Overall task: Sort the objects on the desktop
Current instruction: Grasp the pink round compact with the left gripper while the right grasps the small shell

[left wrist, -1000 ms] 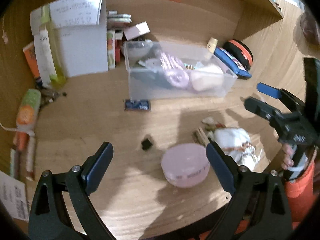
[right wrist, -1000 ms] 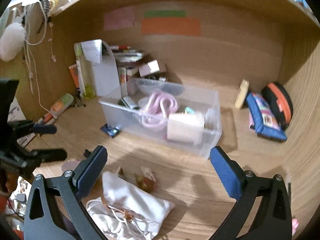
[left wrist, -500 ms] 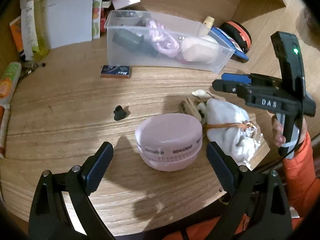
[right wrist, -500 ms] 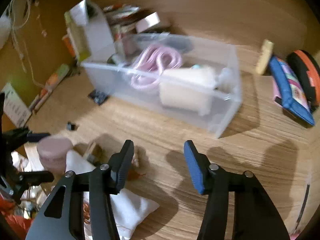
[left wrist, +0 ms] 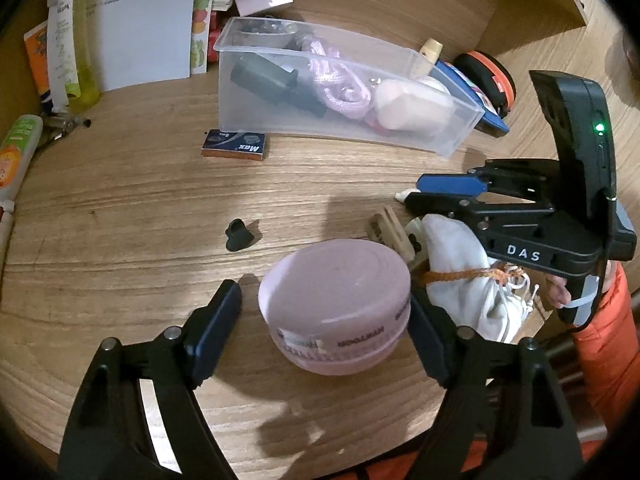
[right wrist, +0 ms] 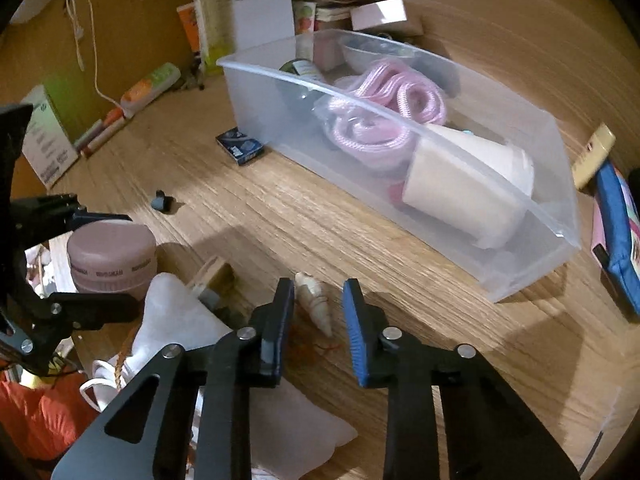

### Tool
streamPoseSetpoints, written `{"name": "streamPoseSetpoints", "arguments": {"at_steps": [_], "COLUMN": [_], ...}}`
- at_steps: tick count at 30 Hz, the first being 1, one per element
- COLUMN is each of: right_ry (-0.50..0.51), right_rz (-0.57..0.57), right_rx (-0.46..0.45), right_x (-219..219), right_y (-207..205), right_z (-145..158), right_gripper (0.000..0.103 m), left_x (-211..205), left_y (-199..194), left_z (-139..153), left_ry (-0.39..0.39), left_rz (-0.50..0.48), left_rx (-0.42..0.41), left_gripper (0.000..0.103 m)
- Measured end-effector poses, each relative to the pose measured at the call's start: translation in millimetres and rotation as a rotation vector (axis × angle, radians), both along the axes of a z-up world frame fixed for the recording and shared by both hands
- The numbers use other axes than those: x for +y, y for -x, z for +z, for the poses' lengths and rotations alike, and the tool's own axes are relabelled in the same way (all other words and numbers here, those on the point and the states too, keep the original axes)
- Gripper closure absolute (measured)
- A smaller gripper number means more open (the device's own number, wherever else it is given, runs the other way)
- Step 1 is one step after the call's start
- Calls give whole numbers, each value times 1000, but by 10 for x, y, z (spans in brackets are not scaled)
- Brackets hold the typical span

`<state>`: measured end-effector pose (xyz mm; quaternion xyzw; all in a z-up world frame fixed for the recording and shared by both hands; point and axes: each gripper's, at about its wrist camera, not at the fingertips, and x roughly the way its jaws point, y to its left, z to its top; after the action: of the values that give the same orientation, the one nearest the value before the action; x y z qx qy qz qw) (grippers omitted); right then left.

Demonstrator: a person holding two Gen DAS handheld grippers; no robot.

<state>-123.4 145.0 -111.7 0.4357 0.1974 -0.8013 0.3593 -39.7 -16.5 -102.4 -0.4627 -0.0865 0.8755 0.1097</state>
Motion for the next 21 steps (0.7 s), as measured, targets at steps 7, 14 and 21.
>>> {"name": "streamPoseSetpoints", "arguments": {"at_steps": [7,14,21], "right_ry": [1,78,196], "right_rz": [-1,-47,-105], "right_rx": [-21,-14,16], "right_x": [-28,105,337], "right_y": [32,66,120], "right_z": [-49,119,458], "right_gripper": [88,88,88], "left_x": [7,-73,-160], "left_y": [26,4,69], "left_z": [-7,108,417], "left_ry": [-6,-10,8], "left_rz": [11,41,59], "left_rx": [19,49,122], "left_gripper": [39,40,40]}}
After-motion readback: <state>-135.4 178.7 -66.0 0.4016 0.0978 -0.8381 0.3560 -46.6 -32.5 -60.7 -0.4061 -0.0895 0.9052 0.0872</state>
